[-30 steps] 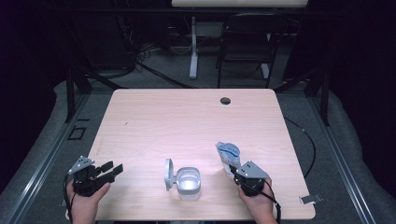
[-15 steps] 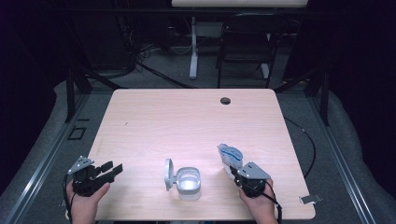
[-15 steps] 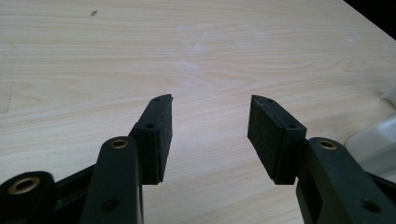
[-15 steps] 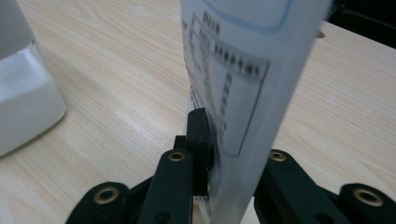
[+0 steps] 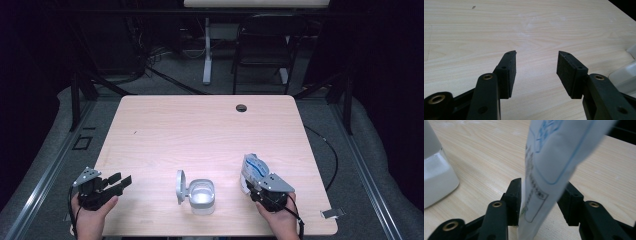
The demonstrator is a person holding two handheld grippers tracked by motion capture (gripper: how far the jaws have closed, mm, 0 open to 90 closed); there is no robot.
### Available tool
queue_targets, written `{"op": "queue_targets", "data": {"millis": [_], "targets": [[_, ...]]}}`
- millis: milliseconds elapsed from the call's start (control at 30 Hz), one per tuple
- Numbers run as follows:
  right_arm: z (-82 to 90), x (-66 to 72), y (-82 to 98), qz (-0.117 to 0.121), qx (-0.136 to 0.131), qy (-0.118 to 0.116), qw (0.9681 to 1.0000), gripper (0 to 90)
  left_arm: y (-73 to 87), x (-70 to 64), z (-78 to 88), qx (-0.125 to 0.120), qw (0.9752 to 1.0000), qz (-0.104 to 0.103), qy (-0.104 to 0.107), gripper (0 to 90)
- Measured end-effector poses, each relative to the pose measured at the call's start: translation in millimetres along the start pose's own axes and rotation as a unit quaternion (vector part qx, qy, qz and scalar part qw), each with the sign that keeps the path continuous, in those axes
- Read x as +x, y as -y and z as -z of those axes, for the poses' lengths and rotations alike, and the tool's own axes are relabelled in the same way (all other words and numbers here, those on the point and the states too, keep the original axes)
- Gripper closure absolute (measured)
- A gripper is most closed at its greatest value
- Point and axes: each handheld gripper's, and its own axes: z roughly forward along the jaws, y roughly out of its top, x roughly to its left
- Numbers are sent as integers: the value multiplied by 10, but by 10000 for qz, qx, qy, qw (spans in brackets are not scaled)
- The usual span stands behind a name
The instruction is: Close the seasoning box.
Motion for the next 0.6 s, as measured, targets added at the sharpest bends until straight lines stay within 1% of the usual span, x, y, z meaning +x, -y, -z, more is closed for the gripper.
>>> {"op": "queue_targets", "data": {"millis": [100, 167, 333, 433, 500, 533, 600], "targets": [[21, 1, -1, -69, -41, -8, 10000, 517, -2, 0, 3, -17, 10000, 14, -4, 505], [36, 5, -2, -33, -55, -7, 10000, 497, -2, 0, 5, -35, 10000, 27, -15, 504], [61, 34, -9, -34, -71, -17, 10000, 474, -11, -2, 15, -45, 10000, 18, 1, 504], [72, 59, -17, -8, -33, -43, 10000, 454, -17, -7, 18, -33, 10000, -1, 8, 504], [75, 75, -15, -53, -61, -56, 10000, 442, -22, -12, 18, -37, 10000, -2, 15, 504], [83, 74, -15, -31, -22, -56, 10000, 434, -25, -13, 19, -29, 10000, -12, 20, 504], [90, 67, -5, -76, -2, -57, 10000, 409, -27, -18, 14, -48, 10000, -13, 26, 504]]}}
